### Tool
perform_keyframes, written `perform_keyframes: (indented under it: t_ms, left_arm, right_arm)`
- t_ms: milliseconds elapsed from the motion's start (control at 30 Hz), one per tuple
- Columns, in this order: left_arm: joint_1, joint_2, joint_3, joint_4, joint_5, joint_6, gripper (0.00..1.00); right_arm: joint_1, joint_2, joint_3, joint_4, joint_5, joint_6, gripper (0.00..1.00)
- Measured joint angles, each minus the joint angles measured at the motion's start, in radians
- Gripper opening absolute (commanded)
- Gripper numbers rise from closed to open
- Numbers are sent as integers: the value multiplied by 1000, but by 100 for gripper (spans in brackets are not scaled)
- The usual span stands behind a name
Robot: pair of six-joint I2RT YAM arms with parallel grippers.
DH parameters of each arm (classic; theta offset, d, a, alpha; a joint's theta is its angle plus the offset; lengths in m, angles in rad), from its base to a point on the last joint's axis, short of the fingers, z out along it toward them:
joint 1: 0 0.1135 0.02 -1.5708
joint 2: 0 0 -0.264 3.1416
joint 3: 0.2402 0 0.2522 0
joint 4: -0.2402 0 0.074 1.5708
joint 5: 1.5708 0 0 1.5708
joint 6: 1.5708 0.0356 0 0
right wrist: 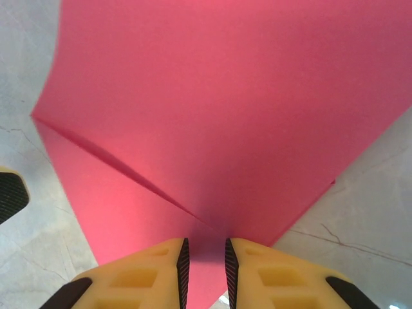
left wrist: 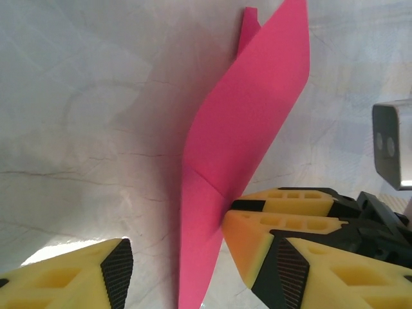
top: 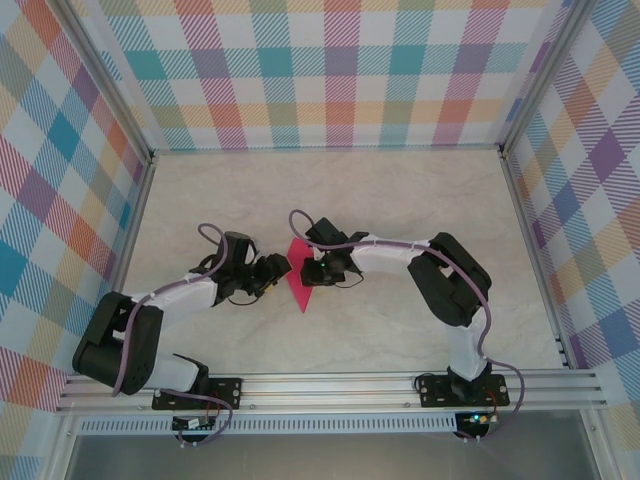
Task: Fold a paper plane with a square sheet of paper (pick it up from the middle)
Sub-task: Fold the wing for the fifth time at the center of the table.
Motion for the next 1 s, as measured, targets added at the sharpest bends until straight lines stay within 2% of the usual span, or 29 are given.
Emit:
perform_keyframes:
  t_ms: [333,633,1000]
  left_arm:
    - [0,88,-5,116,49,23,54]
    - [0,147,-5,156,56,35,55]
    - [5,184,1,187,66,70,35]
  right_arm:
    - [-42,-1,-60,107,-113,34,24]
    - [-62,-5,-87,152,-153,46,24]
    - [-77,-10,-114,197,-186,48,24]
